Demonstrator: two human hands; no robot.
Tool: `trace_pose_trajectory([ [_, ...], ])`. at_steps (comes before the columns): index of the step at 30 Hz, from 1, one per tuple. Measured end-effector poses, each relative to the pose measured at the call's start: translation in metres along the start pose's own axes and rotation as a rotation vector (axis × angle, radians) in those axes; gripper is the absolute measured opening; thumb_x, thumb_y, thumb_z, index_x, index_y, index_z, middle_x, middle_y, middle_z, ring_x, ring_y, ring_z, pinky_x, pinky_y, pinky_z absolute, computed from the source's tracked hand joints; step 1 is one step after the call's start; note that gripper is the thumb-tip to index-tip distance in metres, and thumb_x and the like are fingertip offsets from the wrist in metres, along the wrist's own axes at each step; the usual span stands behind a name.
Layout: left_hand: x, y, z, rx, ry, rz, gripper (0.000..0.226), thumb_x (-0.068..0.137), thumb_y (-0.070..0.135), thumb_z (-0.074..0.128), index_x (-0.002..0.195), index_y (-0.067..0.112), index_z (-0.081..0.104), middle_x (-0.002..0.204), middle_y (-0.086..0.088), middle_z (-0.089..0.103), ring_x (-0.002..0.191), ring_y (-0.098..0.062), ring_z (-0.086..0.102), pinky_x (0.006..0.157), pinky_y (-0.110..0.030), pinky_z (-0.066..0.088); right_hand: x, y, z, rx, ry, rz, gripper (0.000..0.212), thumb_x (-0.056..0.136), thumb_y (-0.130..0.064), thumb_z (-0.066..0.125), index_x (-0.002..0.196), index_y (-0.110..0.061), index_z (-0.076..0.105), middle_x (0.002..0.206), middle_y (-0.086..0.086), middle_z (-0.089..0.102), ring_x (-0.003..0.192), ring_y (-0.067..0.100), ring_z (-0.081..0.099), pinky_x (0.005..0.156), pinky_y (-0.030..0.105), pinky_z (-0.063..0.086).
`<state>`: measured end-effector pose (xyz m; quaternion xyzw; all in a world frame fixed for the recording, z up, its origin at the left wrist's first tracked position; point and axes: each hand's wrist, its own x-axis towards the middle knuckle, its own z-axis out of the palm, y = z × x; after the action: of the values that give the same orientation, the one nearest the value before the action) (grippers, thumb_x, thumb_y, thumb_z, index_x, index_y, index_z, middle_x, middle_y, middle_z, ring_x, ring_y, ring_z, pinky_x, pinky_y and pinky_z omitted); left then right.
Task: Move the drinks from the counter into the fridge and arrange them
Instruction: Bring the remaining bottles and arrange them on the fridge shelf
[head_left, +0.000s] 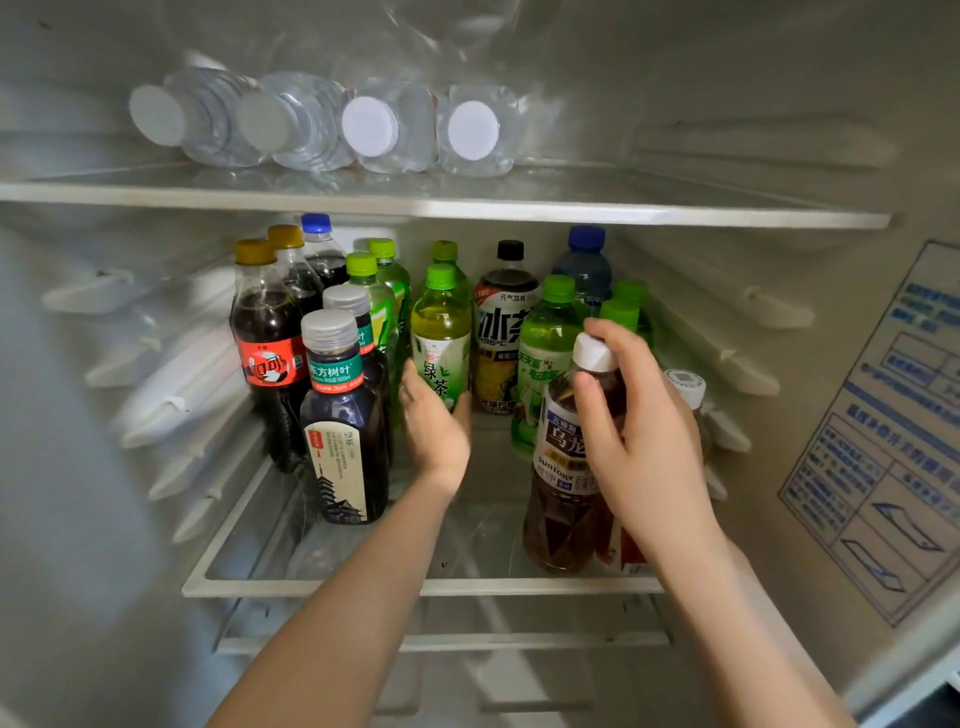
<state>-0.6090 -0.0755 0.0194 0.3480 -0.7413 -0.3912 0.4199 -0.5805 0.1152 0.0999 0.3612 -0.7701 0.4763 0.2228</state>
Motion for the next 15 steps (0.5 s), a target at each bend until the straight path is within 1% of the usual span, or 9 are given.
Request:
trace_pose_trajectory([
  [2,0.0031,-0.0023,0.0034,-0.002,0.006,-0.006,0.078,0.085,0.013,0.069,0.147,0.003,0.023,0.143,-0.021,0.041,0.131,-0.034,0.042,0.103,-0.038,0.035,-0.0001,0.0004,0.0001,0.001,0.006,-0.001,0.036,0.095,-0.028,0.050,0.130,-0.032,0.045,0.107,-0.010,0.063,0.092,0.010,0.060,0.080,0.034,0.052],
  [9,0.0099,-0.0074,0.0090,-0.004,0.011,0.009,0.079,0.084,0.014,0.069,0.147,0.002,0.023,0.146,-0.021,0.038,0.134,-0.034,0.039,0.106,-0.035,0.031,0.0008,0.0006,0.0021,0.009,0.000,-0.001,0.037,0.095,-0.028,0.049,0.131,-0.031,0.045,0.112,-0.009,0.062,0.100,0.009,0.060,0.084,0.039,0.052],
  [13,0.0113,-0.0081,0.0075,-0.012,0.000,0.007,0.082,0.082,0.015,0.071,0.147,0.001,0.023,0.148,-0.020,0.036,0.136,-0.033,0.036,0.108,-0.035,0.029,0.0004,0.0011,0.0027,0.010,0.010,-0.006,0.036,0.094,-0.028,0.049,0.130,-0.030,0.046,0.107,-0.008,0.063,0.092,0.010,0.060,0.080,0.037,0.052],
  [15,0.0102,-0.0095,0.0051,-0.006,-0.037,-0.004,0.086,0.082,0.019,0.072,0.148,0.000,0.019,0.150,-0.020,0.032,0.139,-0.031,0.031,0.110,-0.035,0.026,0.0000,0.0015,0.0027,0.010,0.012,-0.004,0.036,0.094,-0.028,0.049,0.130,-0.030,0.046,0.105,-0.009,0.063,0.089,0.009,0.060,0.078,0.035,0.052],
])
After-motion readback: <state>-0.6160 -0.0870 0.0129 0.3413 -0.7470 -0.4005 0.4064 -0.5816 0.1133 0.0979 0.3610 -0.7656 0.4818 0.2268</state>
